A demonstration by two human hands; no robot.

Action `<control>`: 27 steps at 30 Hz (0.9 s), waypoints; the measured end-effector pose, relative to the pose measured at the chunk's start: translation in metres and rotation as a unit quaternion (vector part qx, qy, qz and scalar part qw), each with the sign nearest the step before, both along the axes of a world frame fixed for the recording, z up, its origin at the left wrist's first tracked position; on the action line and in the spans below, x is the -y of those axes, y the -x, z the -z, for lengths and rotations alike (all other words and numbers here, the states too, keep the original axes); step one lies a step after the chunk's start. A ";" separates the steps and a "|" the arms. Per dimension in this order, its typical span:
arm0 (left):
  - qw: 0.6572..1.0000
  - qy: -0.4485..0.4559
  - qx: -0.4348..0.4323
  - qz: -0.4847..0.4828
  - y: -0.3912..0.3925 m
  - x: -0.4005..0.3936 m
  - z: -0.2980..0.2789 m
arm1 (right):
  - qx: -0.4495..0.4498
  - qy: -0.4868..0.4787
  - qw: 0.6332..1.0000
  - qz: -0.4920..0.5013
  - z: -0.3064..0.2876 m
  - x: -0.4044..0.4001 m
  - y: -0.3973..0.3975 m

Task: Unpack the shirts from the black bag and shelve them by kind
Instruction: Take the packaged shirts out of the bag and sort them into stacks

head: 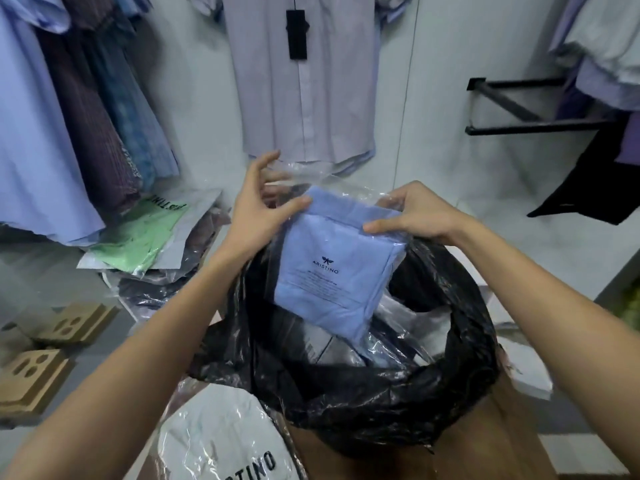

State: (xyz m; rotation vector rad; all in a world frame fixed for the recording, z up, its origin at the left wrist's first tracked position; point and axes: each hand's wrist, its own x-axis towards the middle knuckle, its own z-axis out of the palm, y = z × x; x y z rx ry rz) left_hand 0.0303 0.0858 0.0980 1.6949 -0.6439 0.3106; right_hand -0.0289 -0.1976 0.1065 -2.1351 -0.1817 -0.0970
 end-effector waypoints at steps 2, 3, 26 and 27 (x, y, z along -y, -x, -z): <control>0.967 -0.154 0.199 -0.037 -0.003 0.007 -0.022 | 0.018 0.061 0.998 0.000 -0.013 -0.002 -0.004; 0.919 -0.240 0.307 -0.058 -0.003 0.013 -0.036 | 0.027 0.093 0.995 -0.002 -0.018 -0.004 -0.005; 0.665 -0.533 0.489 0.187 -0.015 0.089 -0.119 | 0.177 0.006 0.982 0.066 -0.041 0.034 0.004; 0.674 -0.528 0.489 0.166 -0.016 0.087 -0.120 | 0.171 0.013 0.982 0.082 -0.039 0.034 0.004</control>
